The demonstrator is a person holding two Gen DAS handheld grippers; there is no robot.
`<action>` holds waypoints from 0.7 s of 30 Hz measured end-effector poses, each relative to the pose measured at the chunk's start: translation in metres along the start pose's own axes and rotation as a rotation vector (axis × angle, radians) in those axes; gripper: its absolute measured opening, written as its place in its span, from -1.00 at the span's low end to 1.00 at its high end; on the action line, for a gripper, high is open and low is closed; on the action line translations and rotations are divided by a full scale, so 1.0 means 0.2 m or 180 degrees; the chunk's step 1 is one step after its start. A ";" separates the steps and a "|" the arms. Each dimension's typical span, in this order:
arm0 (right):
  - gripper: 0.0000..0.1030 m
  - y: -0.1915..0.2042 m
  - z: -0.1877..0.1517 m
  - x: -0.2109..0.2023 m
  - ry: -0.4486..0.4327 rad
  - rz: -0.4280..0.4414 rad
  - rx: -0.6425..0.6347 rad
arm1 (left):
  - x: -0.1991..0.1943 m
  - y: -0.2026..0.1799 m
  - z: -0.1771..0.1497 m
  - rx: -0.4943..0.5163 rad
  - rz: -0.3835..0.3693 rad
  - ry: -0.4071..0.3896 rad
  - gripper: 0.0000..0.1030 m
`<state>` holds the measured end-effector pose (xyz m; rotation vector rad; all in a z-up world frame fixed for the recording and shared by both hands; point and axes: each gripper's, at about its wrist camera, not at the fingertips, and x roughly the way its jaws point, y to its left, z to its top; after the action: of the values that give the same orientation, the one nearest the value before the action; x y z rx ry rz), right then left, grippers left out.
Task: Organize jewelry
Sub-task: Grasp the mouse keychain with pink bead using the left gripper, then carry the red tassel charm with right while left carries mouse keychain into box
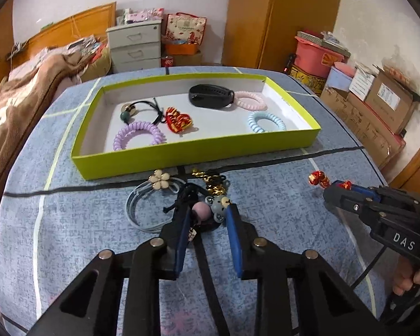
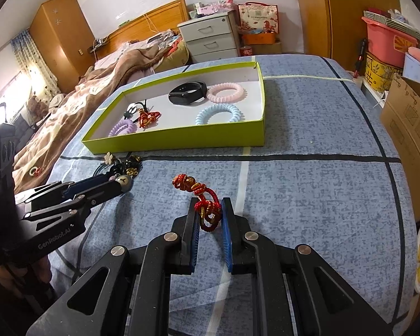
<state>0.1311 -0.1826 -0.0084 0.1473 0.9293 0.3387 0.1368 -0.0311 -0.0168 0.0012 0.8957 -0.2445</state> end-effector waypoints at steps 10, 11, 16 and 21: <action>-0.71 -0.01 0.00 0.00 -0.0023 0.0013 0.0025 | 0.02 0.00 0.01 -0.0041 -0.0069 0.0069 -0.36; -0.71 -0.01 0.00 0.00 -0.0021 0.0011 0.0025 | 0.02 -0.01 0.01 -0.0002 -0.0016 0.0055 -0.25; -0.71 -0.01 0.00 -0.01 -0.0009 0.0016 0.0026 | 0.06 -0.04 0.05 0.0074 0.0053 0.0078 -0.13; -0.71 -0.01 0.00 -0.01 -0.0002 0.0020 0.0021 | 0.08 -0.07 0.05 0.0122 0.0121 0.0101 -0.13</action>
<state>0.1300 -0.1860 -0.0070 0.1564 0.9296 0.3415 0.1511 -0.0483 -0.0221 0.0576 0.9216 -0.2267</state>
